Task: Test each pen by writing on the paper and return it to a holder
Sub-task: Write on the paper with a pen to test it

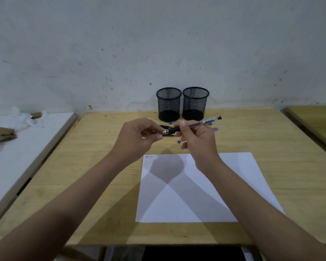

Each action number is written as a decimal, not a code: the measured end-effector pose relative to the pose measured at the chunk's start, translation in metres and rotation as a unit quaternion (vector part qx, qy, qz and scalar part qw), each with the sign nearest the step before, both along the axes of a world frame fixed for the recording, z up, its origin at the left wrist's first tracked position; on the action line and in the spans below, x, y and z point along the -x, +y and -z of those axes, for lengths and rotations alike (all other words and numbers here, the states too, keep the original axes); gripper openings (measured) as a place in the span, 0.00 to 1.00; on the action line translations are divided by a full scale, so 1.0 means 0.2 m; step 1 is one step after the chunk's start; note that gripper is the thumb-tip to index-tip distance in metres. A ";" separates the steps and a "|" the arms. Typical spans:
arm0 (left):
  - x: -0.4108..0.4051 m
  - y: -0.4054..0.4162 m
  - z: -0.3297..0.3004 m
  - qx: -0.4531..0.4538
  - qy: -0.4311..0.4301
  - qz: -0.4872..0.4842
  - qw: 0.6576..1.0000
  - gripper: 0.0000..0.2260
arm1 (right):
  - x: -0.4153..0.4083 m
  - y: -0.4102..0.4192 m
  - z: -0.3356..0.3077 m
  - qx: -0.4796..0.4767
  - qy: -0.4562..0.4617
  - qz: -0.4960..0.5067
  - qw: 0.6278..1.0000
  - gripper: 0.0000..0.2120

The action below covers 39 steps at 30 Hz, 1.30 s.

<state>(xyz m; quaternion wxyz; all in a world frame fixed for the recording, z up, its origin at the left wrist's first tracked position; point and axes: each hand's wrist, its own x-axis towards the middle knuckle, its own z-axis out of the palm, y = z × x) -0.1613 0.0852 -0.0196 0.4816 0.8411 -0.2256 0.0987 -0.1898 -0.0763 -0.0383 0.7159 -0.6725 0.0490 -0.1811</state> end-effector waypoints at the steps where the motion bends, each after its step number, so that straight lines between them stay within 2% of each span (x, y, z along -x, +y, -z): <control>1: 0.01 -0.01 -0.01 0.005 -0.003 -0.002 1.000 0.07 | 0.00 0.00 0.00 0.003 -0.007 -0.004 1.000 0.11; 8: 0.03 -0.07 -0.02 0.050 -0.067 -0.019 0.996 0.06 | -0.01 0.02 0.00 -0.027 -0.053 0.009 0.998 0.09; 11: 0.01 -0.08 0.00 0.068 -0.060 -0.045 0.995 0.07 | -0.06 0.03 -0.03 -0.024 -0.004 0.007 1.000 0.13; 13: -0.03 -0.08 0.00 0.068 -0.051 -0.068 0.994 0.06 | -0.08 0.02 -0.04 0.043 0.051 0.014 0.998 0.21; 15: -0.10 -0.08 0.00 0.056 -0.046 -0.093 0.993 0.06 | -0.10 0.00 -0.04 0.141 0.019 0.042 0.989 0.23; 17: -0.15 -0.06 -0.01 0.048 -0.043 -0.103 0.993 0.07 | -0.12 -0.04 -0.06 0.268 -0.121 0.082 0.952 0.16; 19: -0.19 -0.06 -0.02 0.035 -0.048 -0.093 0.994 0.07 | -0.15 -0.07 -0.08 0.419 -0.250 0.113 0.866 0.08; 20: -0.20 -0.06 -0.03 0.026 -0.055 -0.083 0.995 0.07 | -0.18 -0.09 -0.09 0.485 -0.278 0.121 0.820 0.09; 22: -0.22 -0.08 -0.06 0.010 -0.079 -0.061 0.995 0.06 | -0.26 -0.13 -0.12 0.562 -0.287 0.107 0.769 0.11; 26: -0.29 -0.10 -0.11 -0.003 -0.164 -0.052 0.985 0.08 | -0.39 -0.19 -0.22 0.612 -0.286 0.032 0.736 0.10; 27: -0.31 -0.11 -0.12 -0.010 -0.189 -0.059 0.980 0.11 | -0.43 -0.21 -0.25 0.605 -0.282 0.027 0.744 0.11; 29: -0.36 -0.13 -0.12 -0.021 -0.194 -0.082 0.977 0.18 | -0.49 -0.25 -0.34 0.550 -0.260 0.052 0.792 0.17; 31: -0.43 -0.16 -0.11 -0.033 -0.151 -0.111 0.982 0.22 | -0.56 -0.27 -0.43 0.467 -0.240 0.069 0.848 0.24; 34: -0.56 -0.23 -0.07 -0.081 -0.079 -0.123 0.986 0.26 | -0.69 -0.29 -0.52 0.368 -0.229 0.064 0.899 0.32; 36: -0.63 -0.27 -0.04 -0.109 -0.049 -0.127 0.985 0.27 | -0.78 -0.28 -0.53 0.304 -0.221 0.062 0.925 0.32; 39: -0.71 -0.32 0.02 -0.136 -0.033 -0.145 0.980 0.28 | -0.88 -0.26 -0.47 0.264 -0.184 0.071 0.944 0.29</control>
